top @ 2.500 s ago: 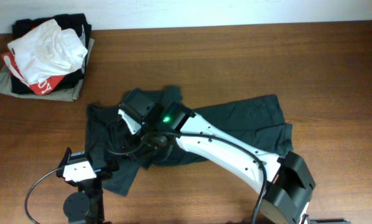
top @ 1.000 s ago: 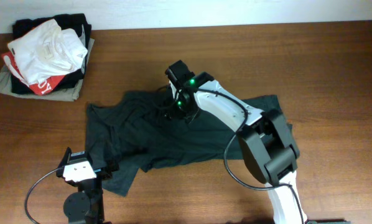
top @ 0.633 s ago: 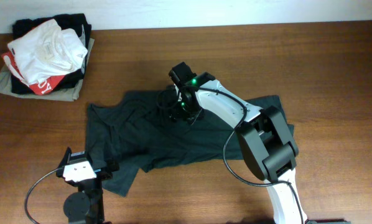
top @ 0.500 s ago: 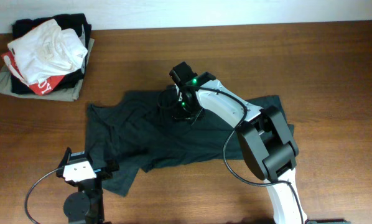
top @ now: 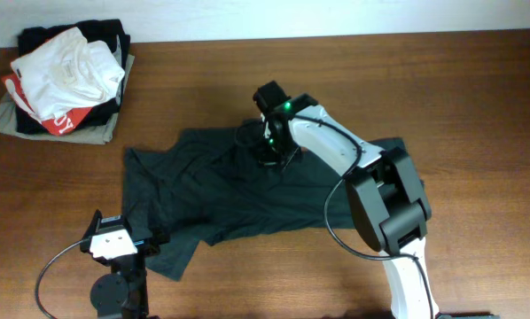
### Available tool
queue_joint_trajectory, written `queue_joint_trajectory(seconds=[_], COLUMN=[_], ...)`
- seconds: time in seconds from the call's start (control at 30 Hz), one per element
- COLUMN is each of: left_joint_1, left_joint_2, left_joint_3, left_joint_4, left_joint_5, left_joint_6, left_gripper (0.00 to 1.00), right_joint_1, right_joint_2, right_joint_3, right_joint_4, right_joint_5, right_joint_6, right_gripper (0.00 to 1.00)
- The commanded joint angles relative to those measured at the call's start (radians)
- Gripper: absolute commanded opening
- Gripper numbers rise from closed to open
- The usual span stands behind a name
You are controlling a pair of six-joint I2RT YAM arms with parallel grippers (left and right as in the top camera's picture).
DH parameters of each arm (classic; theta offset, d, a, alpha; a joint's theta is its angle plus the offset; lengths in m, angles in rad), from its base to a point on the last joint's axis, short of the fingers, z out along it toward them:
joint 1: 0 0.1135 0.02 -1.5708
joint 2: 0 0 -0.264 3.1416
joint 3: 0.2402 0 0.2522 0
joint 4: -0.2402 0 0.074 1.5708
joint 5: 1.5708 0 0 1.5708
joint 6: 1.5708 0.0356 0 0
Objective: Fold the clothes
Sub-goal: 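Grasp the shirt's top edge and pull it up and right, then grasp the shirt's right corner with the right gripper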
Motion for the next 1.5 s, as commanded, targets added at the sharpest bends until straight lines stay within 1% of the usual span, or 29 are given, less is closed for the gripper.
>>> queue_joint_trajectory(seconds=[0.0, 0.13, 0.23, 0.33, 0.43, 0.47, 0.5, 0.53, 0.57, 0.6, 0.73, 0.8, 0.87, 0.9, 0.97, 1.03, 1.17, 1.27, 1.4, 1.47], left_joint_1=[-0.003, -0.003, -0.003, -0.003, -0.003, -0.003, -0.003, -0.003, -0.003, -0.003, -0.003, -0.003, -0.003, -0.003, -0.003, -0.003, -0.003, -0.003, -0.003, -0.003], left_joint_2=[-0.005, -0.005, -0.005, -0.005, -0.005, -0.005, -0.005, -0.005, -0.005, -0.005, -0.005, -0.005, -0.005, -0.005, -0.005, -0.005, -0.005, -0.005, -0.005, -0.005], left_joint_3=[-0.008, -0.008, -0.008, -0.008, -0.008, -0.008, -0.008, -0.008, -0.008, -0.008, -0.008, -0.008, -0.008, -0.008, -0.008, -0.008, -0.008, -0.008, -0.008, -0.008], left_joint_4=[0.003, 0.003, 0.003, 0.003, 0.003, 0.003, 0.003, 0.003, 0.003, 0.003, 0.003, 0.003, 0.003, 0.003, 0.003, 0.003, 0.003, 0.003, 0.003, 0.003], left_joint_5=[-0.007, -0.007, -0.007, -0.007, -0.007, -0.007, -0.007, -0.007, -0.007, -0.007, -0.007, -0.007, -0.007, -0.007, -0.007, -0.007, -0.007, -0.007, -0.007, -0.007], left_joint_6=[0.010, 0.010, 0.010, 0.010, 0.010, 0.010, 0.010, 0.010, 0.010, 0.010, 0.009, 0.010, 0.010, 0.010, 0.010, 0.010, 0.010, 0.010, 0.010, 0.010], left_gripper=[0.99, 0.99, 0.99, 0.99, 0.99, 0.99, 0.99, 0.99, 0.99, 0.99, 0.99, 0.99, 0.99, 0.99, 0.99, 0.99, 0.99, 0.99, 0.99, 0.99], right_joint_1=[-0.007, -0.013, -0.037, -0.083, -0.146, -0.161, -0.179, -0.193, -0.207, -0.223, -0.290, -0.340, -0.382, -0.402, -0.442, -0.475, -0.541, -0.585, -0.648, -0.676], right_joint_2=[-0.045, -0.045, -0.045, -0.045, -0.045, -0.044, -0.040, -0.034, -0.027, -0.024, -0.027, -0.027, -0.027, -0.027, -0.027, -0.027, -0.027, -0.030, -0.039, -0.041], right_joint_3=[0.085, 0.190, 0.301, 0.399, 0.431, 0.430, 0.430, 0.430, 0.430, 0.430, 0.433, 0.456, 0.485, 0.500, 0.526, 0.541, 0.542, 0.543, 0.543, 0.543], right_joint_4=[-0.016, -0.021, 0.004, 0.082, 0.208, 0.236, 0.265, 0.284, 0.300, 0.307, 0.301, 0.249, 0.165, 0.119, 0.019, -0.045, -0.119, -0.171, -0.312, -0.414], right_joint_5=[0.012, 0.014, 0.084, 0.172, 0.189, 0.189, 0.190, 0.190, 0.194, 0.198, 0.212, 0.199, 0.165, 0.141, 0.076, -0.002, -0.214, -0.291, -0.296, -0.226], right_joint_6=[0.003, -0.025, -0.025, -0.025, -0.026, -0.026, -0.026, -0.026, -0.026, -0.029, -0.079, -0.078, -0.078, -0.078, -0.078, -0.079, -0.078, -0.076, -0.060, -0.076], right_gripper=[0.04, 0.04, 0.04, 0.04, 0.05, 0.11, 0.25, 0.47, 0.63, 0.68, 0.75, 0.80, 0.93, 0.96, 0.98, 0.99, 0.99, 0.99, 0.99, 0.99])
